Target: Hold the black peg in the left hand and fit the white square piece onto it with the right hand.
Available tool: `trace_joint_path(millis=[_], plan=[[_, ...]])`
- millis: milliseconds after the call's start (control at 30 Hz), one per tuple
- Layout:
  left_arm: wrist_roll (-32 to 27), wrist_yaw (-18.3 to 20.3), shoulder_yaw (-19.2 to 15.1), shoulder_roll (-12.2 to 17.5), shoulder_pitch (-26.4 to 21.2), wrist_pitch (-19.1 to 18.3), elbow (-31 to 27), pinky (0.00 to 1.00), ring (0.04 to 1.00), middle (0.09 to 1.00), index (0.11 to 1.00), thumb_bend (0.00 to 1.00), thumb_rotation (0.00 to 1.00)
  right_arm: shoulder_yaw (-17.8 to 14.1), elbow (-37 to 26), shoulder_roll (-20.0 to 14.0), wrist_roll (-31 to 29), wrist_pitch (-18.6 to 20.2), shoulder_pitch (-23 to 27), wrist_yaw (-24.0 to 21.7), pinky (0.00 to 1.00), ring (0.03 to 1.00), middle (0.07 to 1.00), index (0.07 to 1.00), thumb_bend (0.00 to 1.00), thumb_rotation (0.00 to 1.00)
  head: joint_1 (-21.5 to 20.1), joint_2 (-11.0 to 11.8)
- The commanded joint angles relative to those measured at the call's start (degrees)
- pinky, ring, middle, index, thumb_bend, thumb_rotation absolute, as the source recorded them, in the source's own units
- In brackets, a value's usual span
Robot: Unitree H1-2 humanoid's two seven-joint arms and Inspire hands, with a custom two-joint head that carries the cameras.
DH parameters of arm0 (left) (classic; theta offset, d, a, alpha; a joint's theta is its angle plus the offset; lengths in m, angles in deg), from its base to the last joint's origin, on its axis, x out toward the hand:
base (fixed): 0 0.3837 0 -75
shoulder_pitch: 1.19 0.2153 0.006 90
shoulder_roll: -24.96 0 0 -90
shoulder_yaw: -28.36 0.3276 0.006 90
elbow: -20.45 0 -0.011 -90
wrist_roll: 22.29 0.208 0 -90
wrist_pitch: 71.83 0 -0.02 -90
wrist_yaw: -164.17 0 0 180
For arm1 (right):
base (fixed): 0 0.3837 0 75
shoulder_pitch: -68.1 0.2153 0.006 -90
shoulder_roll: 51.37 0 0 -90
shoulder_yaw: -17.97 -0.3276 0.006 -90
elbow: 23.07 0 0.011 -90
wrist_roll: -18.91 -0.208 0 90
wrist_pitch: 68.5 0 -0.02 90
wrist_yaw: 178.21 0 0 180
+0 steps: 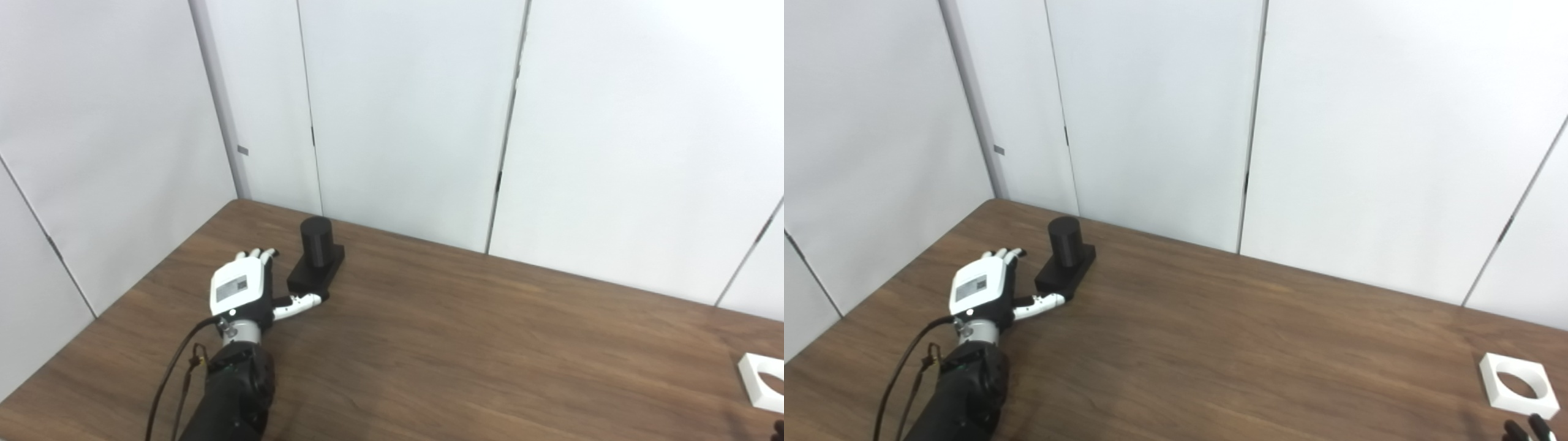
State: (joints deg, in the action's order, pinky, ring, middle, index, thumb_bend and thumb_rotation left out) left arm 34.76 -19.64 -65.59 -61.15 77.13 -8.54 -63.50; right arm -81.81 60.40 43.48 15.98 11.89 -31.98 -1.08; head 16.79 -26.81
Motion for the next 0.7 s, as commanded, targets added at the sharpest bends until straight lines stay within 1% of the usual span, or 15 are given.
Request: trace_joint_path(millis=[0, 33, 100, 133, 167, 233, 300, 467, 567, 600, 667], plan=[[1.09, -2.01, 0.11, 0.88, -3.45, -0.16, -0.11, 0.91, 0.951, 0.927, 0.86, 0.99, 0.76, 0.42, 2.32, 1.34, 0.17, -1.6, -1.74, 0.71, 0.93, 0.933, 0.92, 0.973, 0.83, 1.0, -0.17, -0.24], [1.1, -1.95, 0.17, 0.75, -3.73, -0.17, 0.39, 0.91, 0.948, 0.929, 0.86, 0.99, 0.76, 0.45, 2.05, 1.41, 0.11, -1.26, -1.77, 0.72, 0.94, 0.932, 0.921, 0.975, 0.83, 1.0, -0.24, -0.32], [1.05, -1.78, 0.24, 0.58, -4.09, -0.18, 1.07, 0.91, 0.947, 0.932, 0.863, 0.99, 0.76, 0.5, 1.77, 1.48, 0.08, -1.09, -1.82, 0.73, 0.93, 0.92, 0.918, 0.973, 0.83, 1.0, -0.3, -0.39], [1.03, -1.76, 0.25, 0.49, -4.23, -0.18, 1.39, 0.92, 0.949, 0.934, 0.864, 0.99, 0.76, 0.51, 1.77, 1.5, 0.15, -1.22, -1.83, 0.76, 0.89, 0.918, 0.917, 0.974, 0.83, 1.0, -0.32, -0.52], [1.02, -1.81, 0.28, 0.42, -4.39, -0.18, 1.77, 0.92, 0.948, 0.934, 0.864, 0.99, 0.76, 0.5, 1.81, 1.54, 0.29, -1.34, -1.83, 0.87, 0.88, 0.918, 0.915, 0.974, 0.82, 1.0, -0.32, -0.52], [1.09, -1.92, 0.24, 0.19, -4.8, -0.19, 2.64, 0.92, 0.942, 0.928, 0.86, 0.99, 0.76, 0.5, 1.92, 1.57, 0.4, -1.55, -1.82, 0.98, 0.96, 0.94, 0.911, 0.973, 0.81, 1.0, -0.32, -0.52], [1.07, -2.21, 0.31, 0.07, -5.17, -0.19, 3.44, 0.91, 0.938, 0.922, 0.856, 0.98, 0.76, 0.49, 1.79, 1.65, 0.31, -1.36, -1.84, 1.1, 0.99, 0.946, 0.912, 0.972, 0.82, 1.0, -0.32, -0.52], [1.47, -2.3, 0.14, -0.39, -6.28, -0.19, 5.45, 0.92, 0.938, 0.922, 0.855, 0.98, 0.76, 0.55, 1.38, 1.7, 0.29, -1.04, -1.99, 1.27, 1.0, 0.941, 0.918, 0.976, 0.82, 1.0, -0.32, -0.52], [1.54, -2.58, -0.07, -0.69, -6.91, -0.2, 6.54, 0.92, 0.939, 0.925, 0.857, 0.98, 0.76, 0.63, 1.38, 1.66, 0.07, -1.23, -2.01, 1.14, 1.0, 0.958, 0.922, 0.982, 0.81, 1.0, -0.32, -0.52], [1.69, -2.64, -0.09, -0.7, -7.14, -0.2, 6.95, 0.92, 0.938, 0.925, 0.858, 0.98, 0.76, 0.67, 1.39, 1.68, 0.24, -1.26, -1.99, 1.22, 1.0, 0.96, 0.922, 0.984, 0.81, 1.0, -0.48, -0.9], [2.19, -2.78, -0.18, -0.78, -7.59, -0.2, 7.83, 0.91, 0.935, 0.924, 0.858, 0.98, 0.77, 0.77, 1.21, 1.6, 0.32, -0.96, -2.01, 1.14, 1.0, 0.953, 0.921, 0.983, 0.82, 1.0, -0.48, -0.9]])
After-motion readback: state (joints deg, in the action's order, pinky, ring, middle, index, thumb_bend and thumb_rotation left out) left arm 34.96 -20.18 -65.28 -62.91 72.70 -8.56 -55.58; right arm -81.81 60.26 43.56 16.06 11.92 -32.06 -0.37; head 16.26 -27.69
